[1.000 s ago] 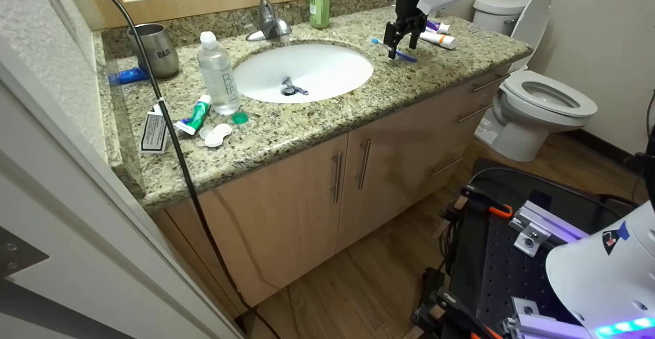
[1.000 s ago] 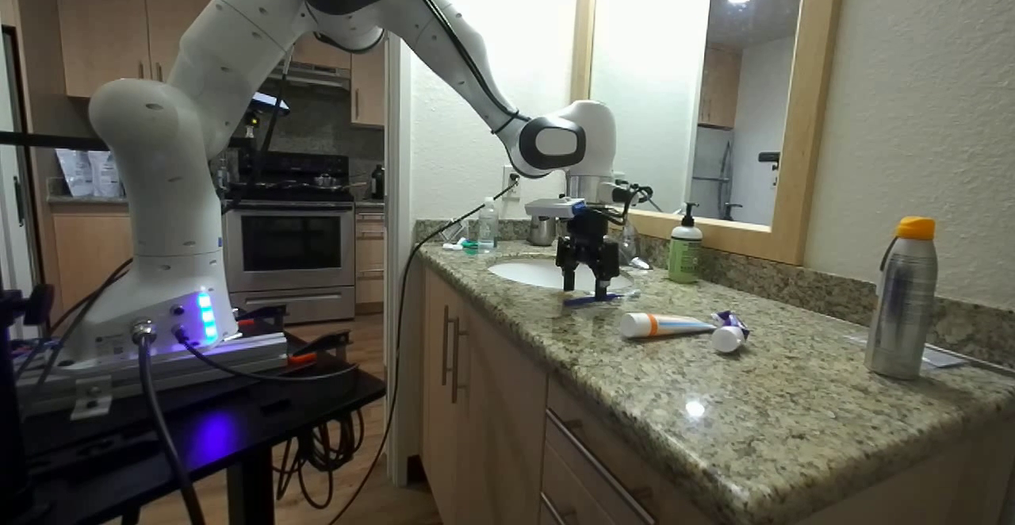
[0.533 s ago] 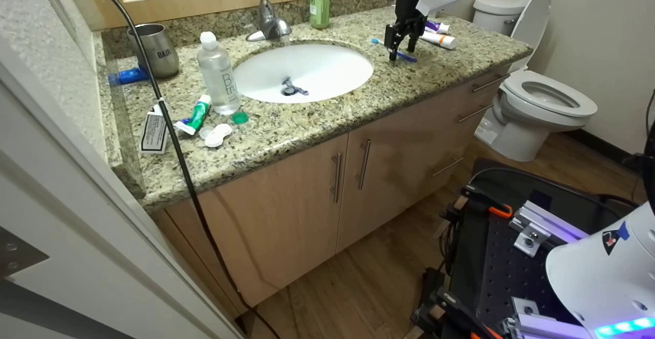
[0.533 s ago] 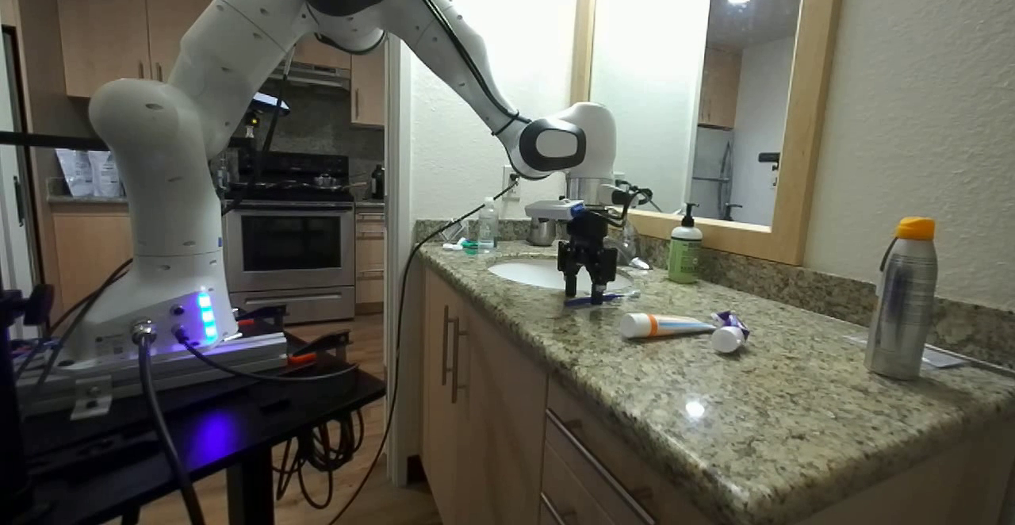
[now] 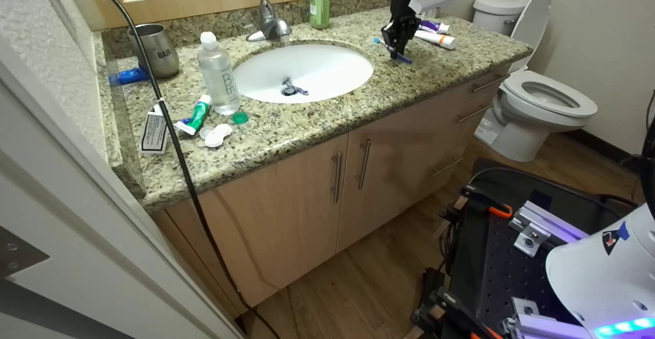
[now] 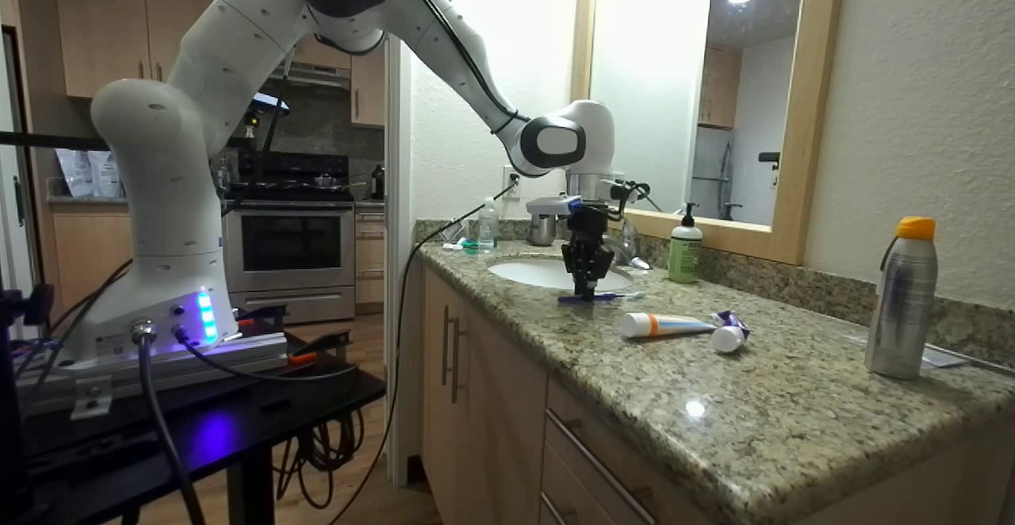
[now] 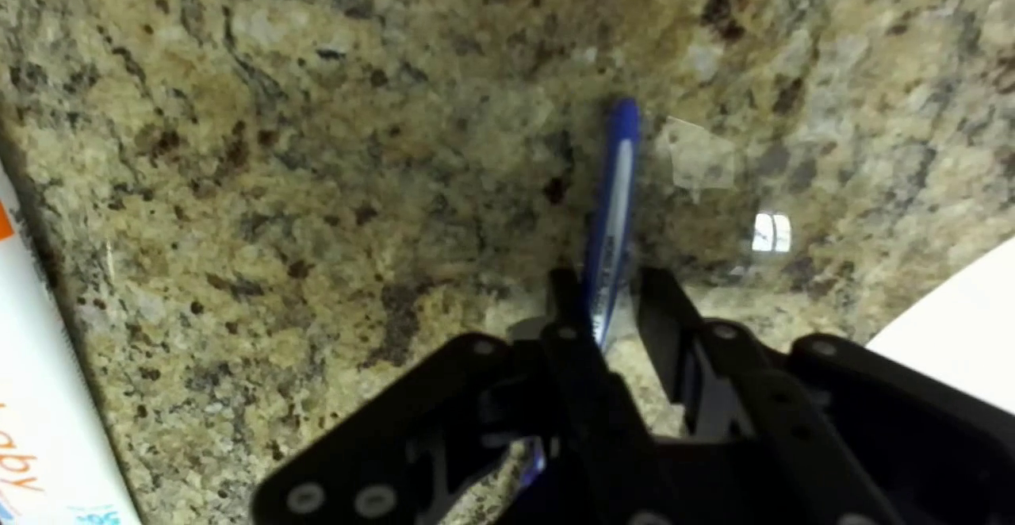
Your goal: Put some water on the toothbrush then put it in the silver cup
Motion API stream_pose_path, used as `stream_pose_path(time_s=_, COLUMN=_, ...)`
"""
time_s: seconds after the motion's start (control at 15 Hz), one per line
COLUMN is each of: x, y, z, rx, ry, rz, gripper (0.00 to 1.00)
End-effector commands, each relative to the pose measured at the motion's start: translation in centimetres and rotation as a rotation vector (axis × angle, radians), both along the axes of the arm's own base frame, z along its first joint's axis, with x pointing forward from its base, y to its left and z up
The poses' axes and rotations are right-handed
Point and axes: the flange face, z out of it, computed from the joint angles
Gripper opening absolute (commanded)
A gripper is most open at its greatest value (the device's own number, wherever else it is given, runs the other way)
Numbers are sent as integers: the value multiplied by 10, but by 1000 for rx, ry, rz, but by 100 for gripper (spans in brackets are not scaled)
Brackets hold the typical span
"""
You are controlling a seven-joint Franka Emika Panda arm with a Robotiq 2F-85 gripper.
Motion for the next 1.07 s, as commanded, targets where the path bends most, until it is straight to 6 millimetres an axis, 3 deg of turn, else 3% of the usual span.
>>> stream_pose_path(time_s=0.0, x=0, y=-2, z=-6, rx=-17, ry=31, rz=-20, gripper=1)
stream_pose_path(time_s=0.4, x=2, y=0, z=-1, rx=-20, ry=11, rz=-25, gripper=3)
stream_pose_path(time_s=0.73, x=8, y=41, z=20, rx=-41, ry=-44, rz=195, gripper=3)
stream_pose_path(time_s=1.0, x=12, y=86, z=29, rx=-98, ry=-79, rz=406, gripper=3)
